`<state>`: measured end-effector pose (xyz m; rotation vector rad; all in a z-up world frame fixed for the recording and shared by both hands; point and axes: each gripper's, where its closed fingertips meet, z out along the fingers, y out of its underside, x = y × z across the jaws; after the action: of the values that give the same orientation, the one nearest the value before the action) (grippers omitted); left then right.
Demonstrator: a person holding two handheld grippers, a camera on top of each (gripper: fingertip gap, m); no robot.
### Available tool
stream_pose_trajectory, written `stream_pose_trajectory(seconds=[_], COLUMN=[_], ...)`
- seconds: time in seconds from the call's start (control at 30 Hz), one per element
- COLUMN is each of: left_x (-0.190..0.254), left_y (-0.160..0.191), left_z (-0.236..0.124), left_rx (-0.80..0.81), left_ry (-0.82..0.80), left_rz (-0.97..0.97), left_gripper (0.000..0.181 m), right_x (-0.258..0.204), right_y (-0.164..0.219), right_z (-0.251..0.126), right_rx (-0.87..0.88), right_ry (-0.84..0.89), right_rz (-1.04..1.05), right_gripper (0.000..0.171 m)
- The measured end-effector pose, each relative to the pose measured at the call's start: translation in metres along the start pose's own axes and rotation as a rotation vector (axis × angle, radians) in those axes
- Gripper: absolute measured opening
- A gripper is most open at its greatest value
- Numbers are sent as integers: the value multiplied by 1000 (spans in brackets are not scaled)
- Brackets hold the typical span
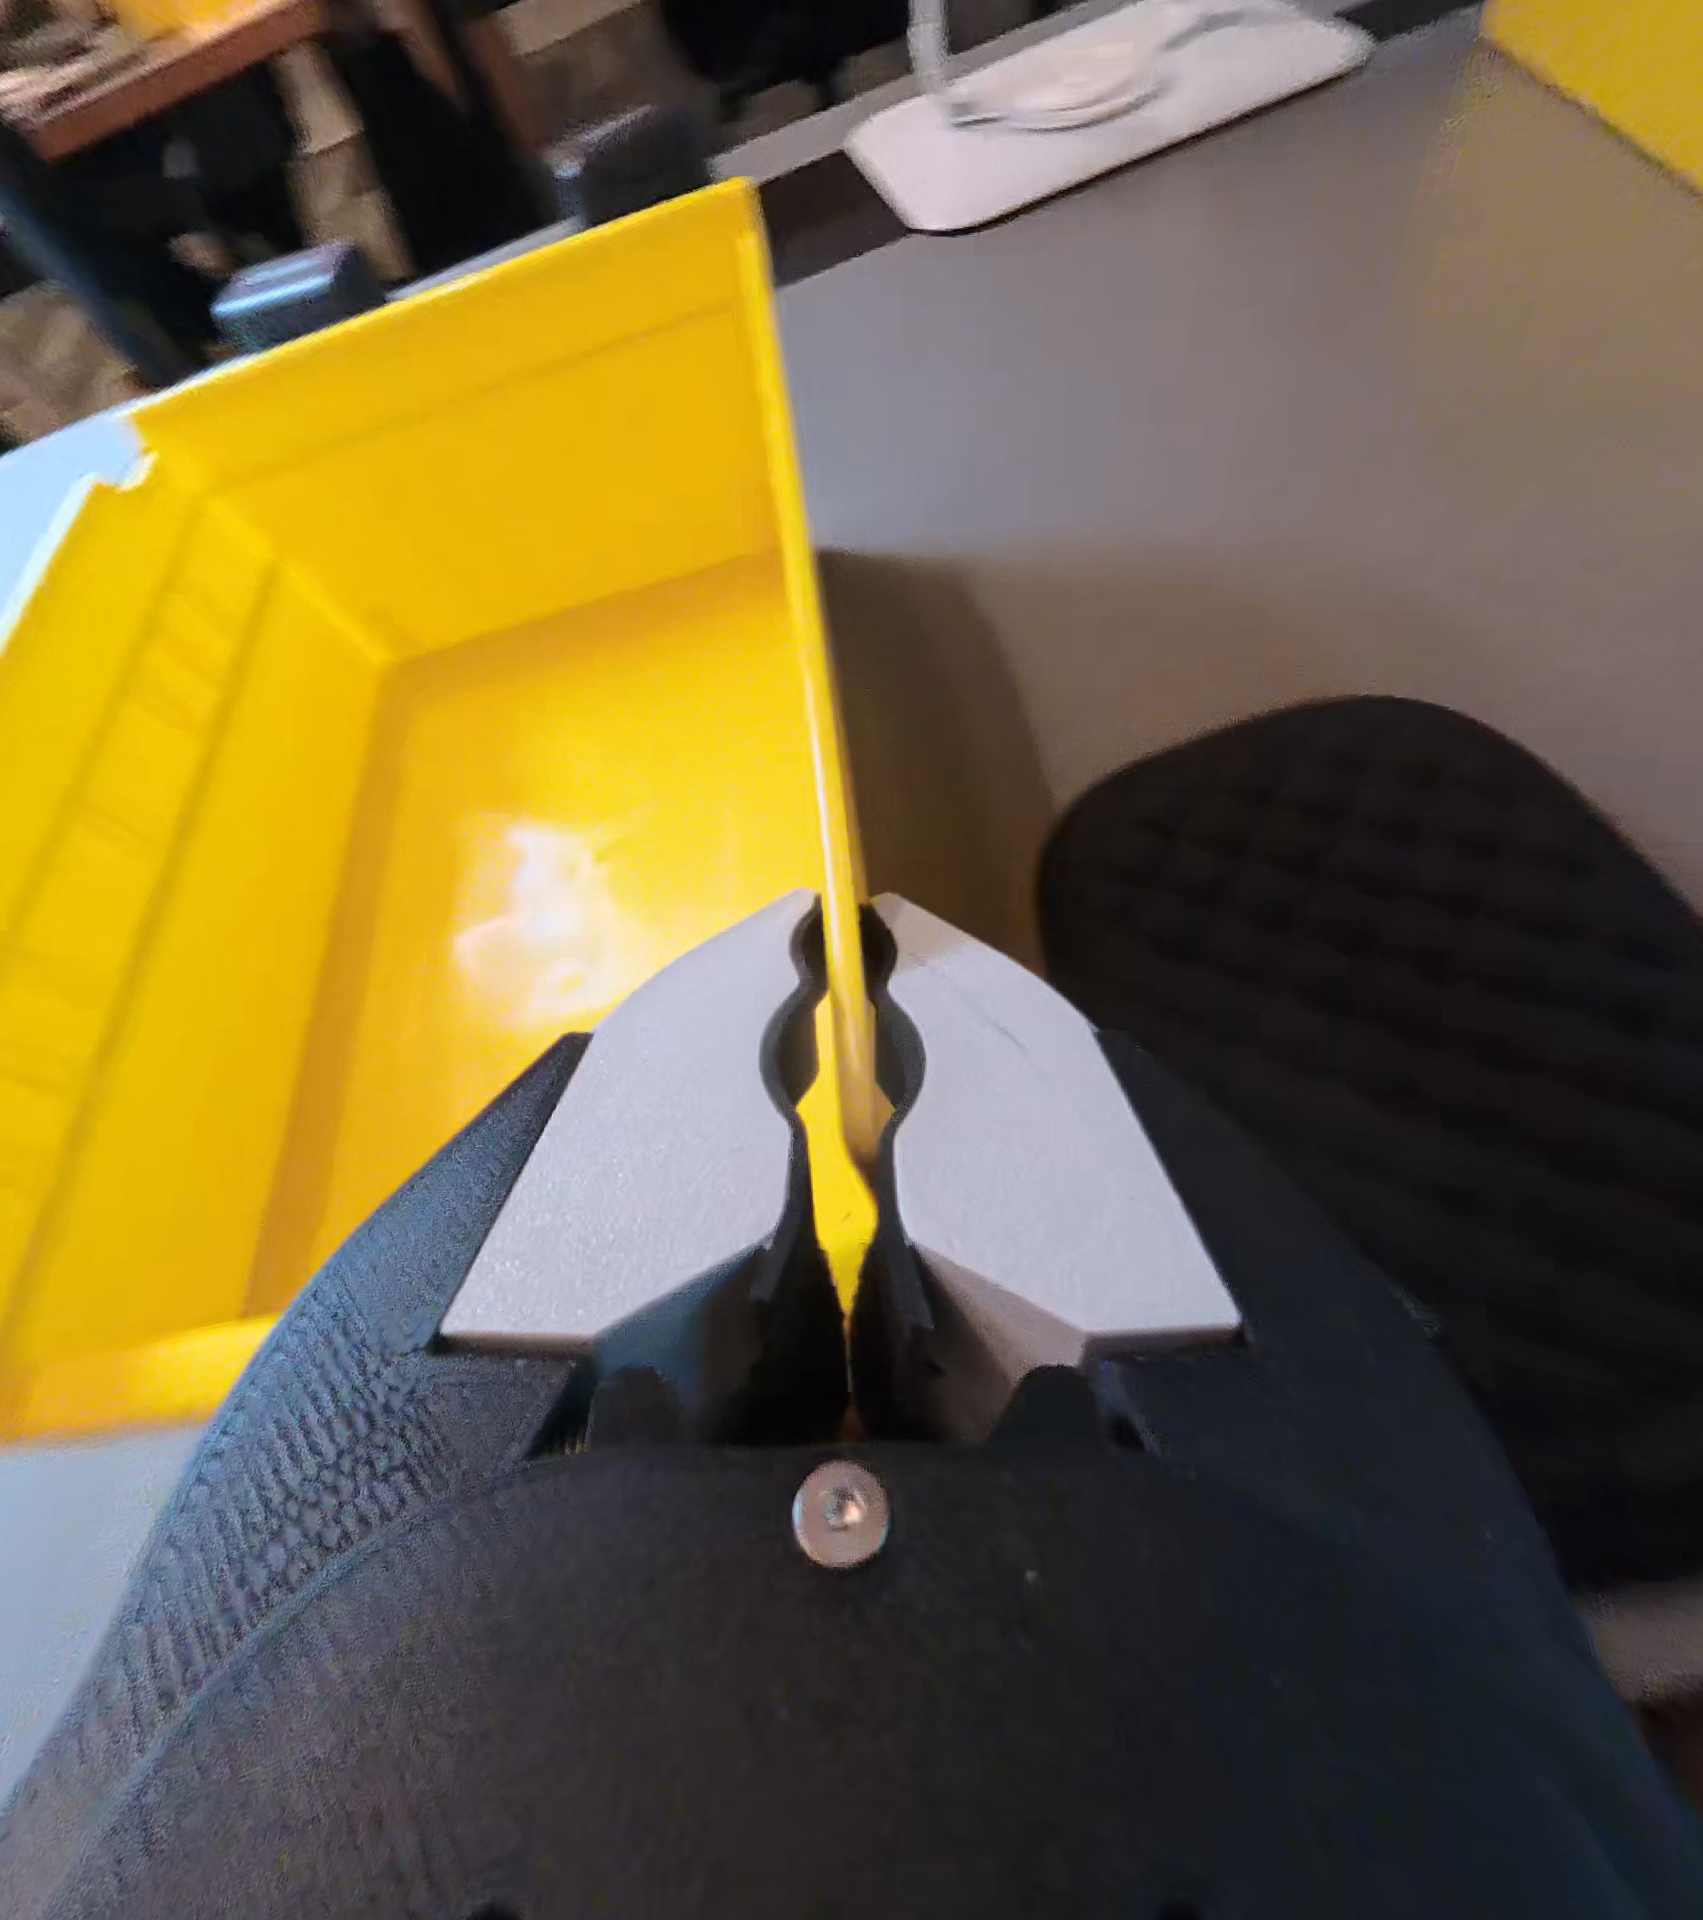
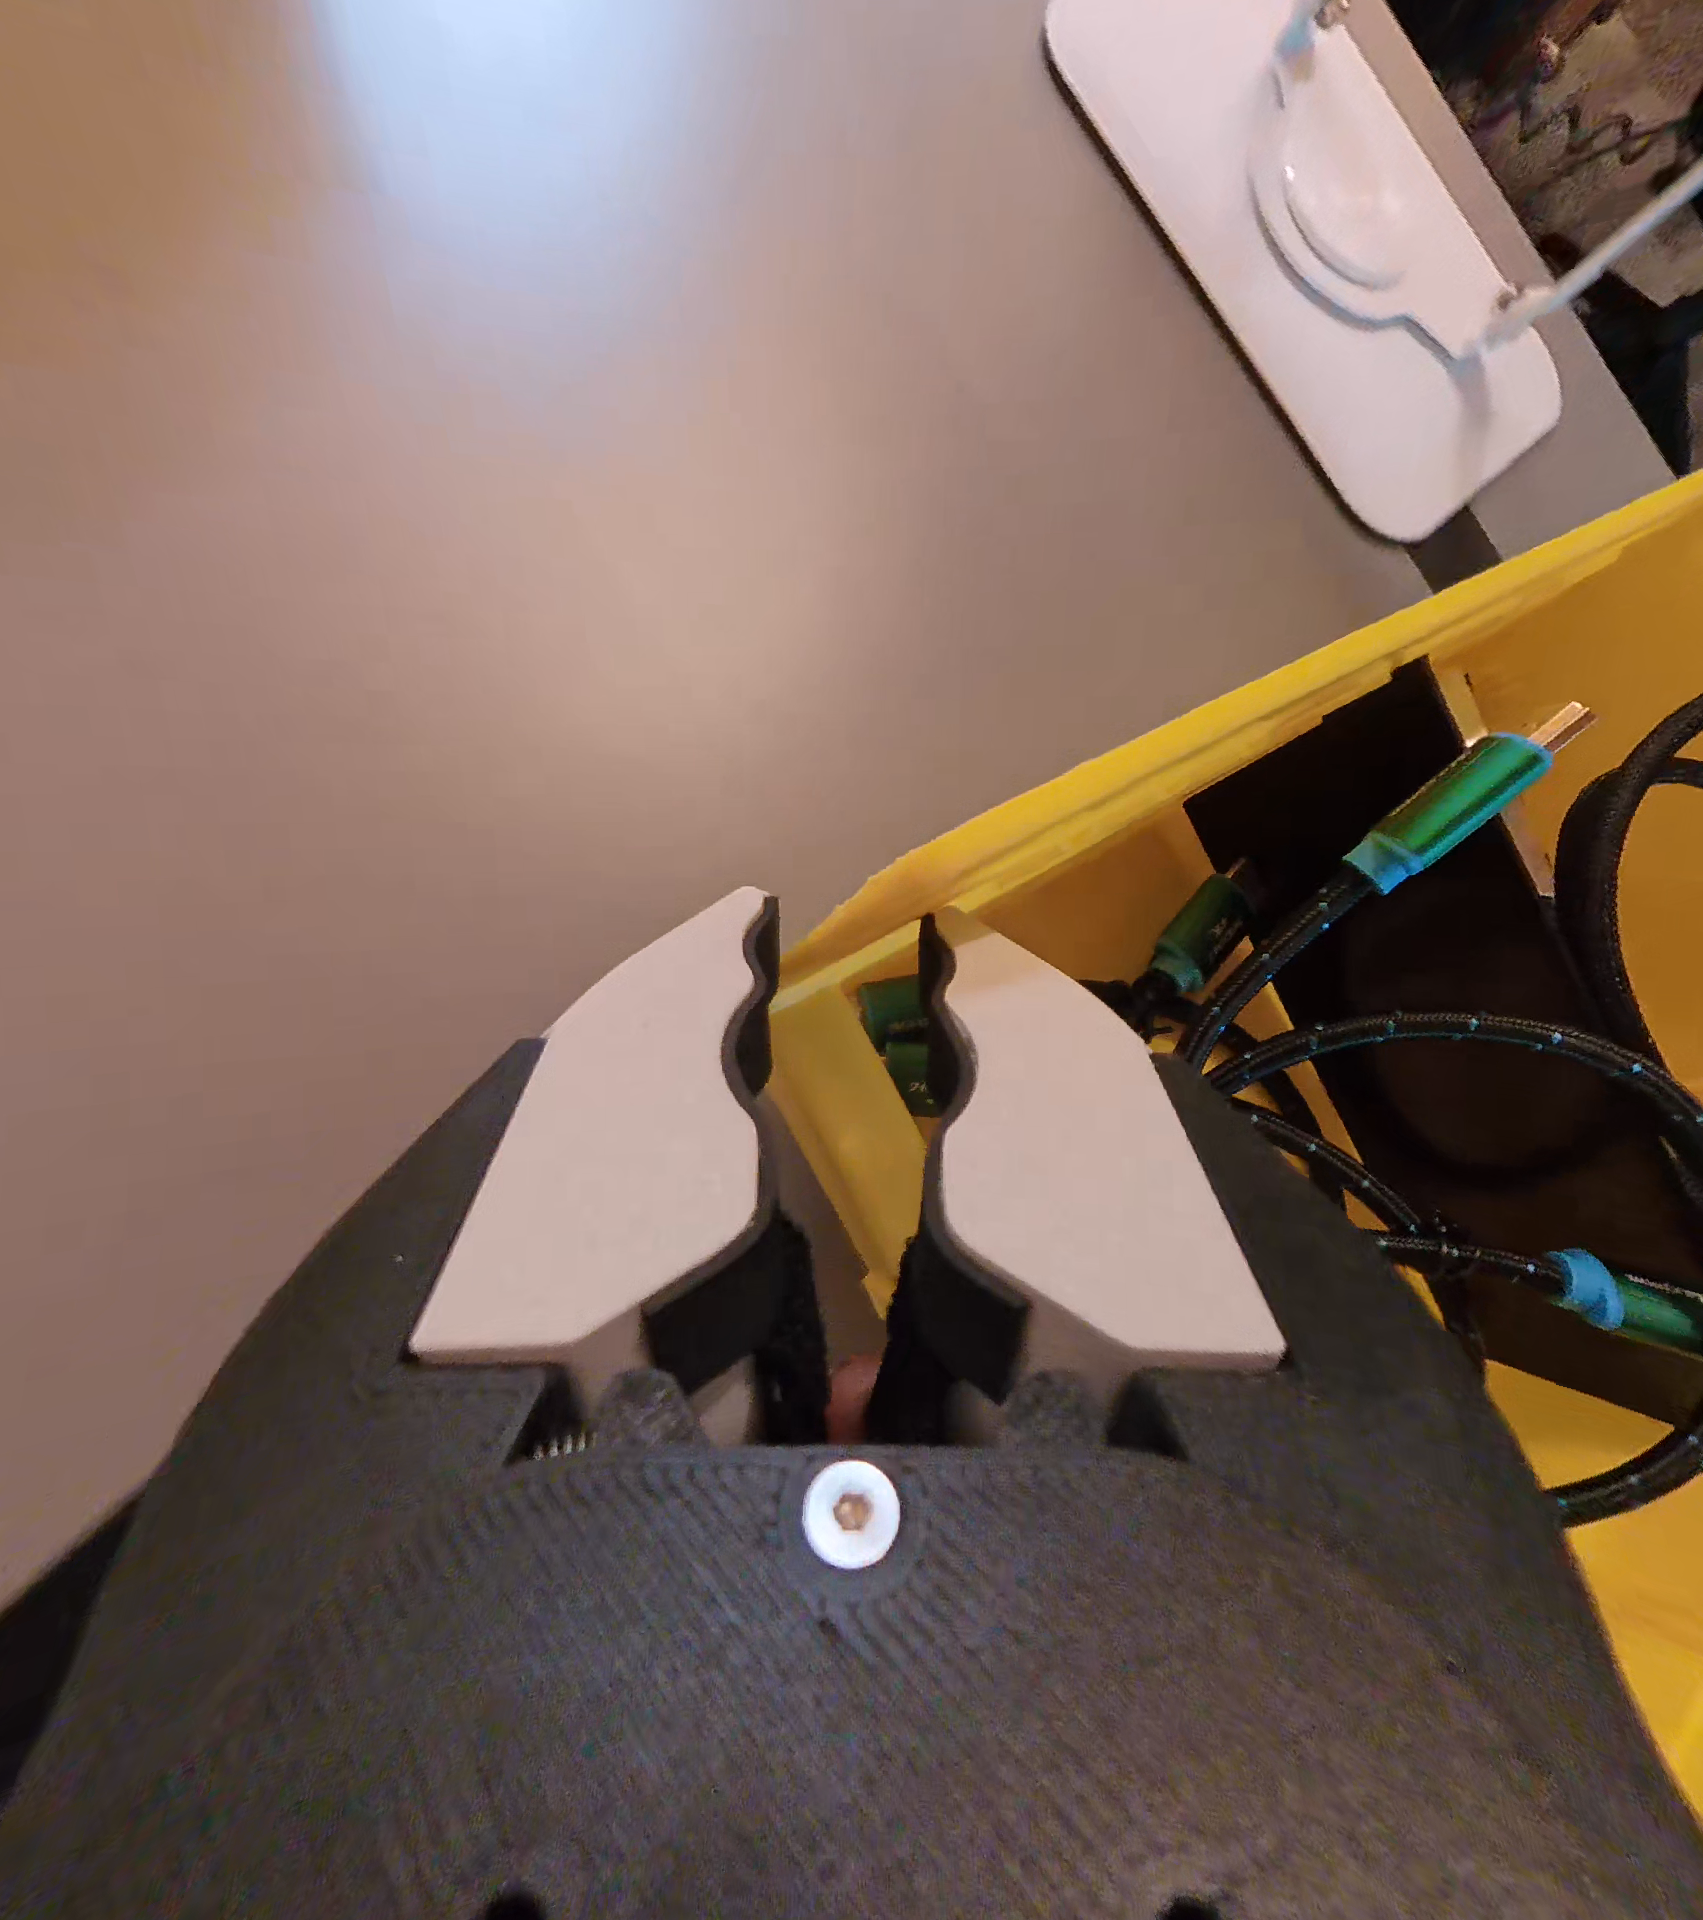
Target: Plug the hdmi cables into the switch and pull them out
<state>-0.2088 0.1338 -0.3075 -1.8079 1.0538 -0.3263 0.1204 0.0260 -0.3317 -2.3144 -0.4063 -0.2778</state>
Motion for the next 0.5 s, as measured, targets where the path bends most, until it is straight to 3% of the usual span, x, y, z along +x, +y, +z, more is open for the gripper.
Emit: stream_pose_trajectory(seconds=[0.03,0.17,0.5], left_x=[-8,-20,-51], left_y=[0,-6,-3], left_z=[3,16,20], left_rx=[-8,51,77], left_ry=[-59,-114,-351], left_rz=[-12,-129,-184], left_gripper=[4,4,3], right_x=[-6,-34,-112], right_y=[-8,-40,-126], right_z=[5,21,64], right_rx=[6,23,89], right_ry=[-4,-43,-118], right_rz=[-5,-41,-119], right_gripper=[26,26,26])
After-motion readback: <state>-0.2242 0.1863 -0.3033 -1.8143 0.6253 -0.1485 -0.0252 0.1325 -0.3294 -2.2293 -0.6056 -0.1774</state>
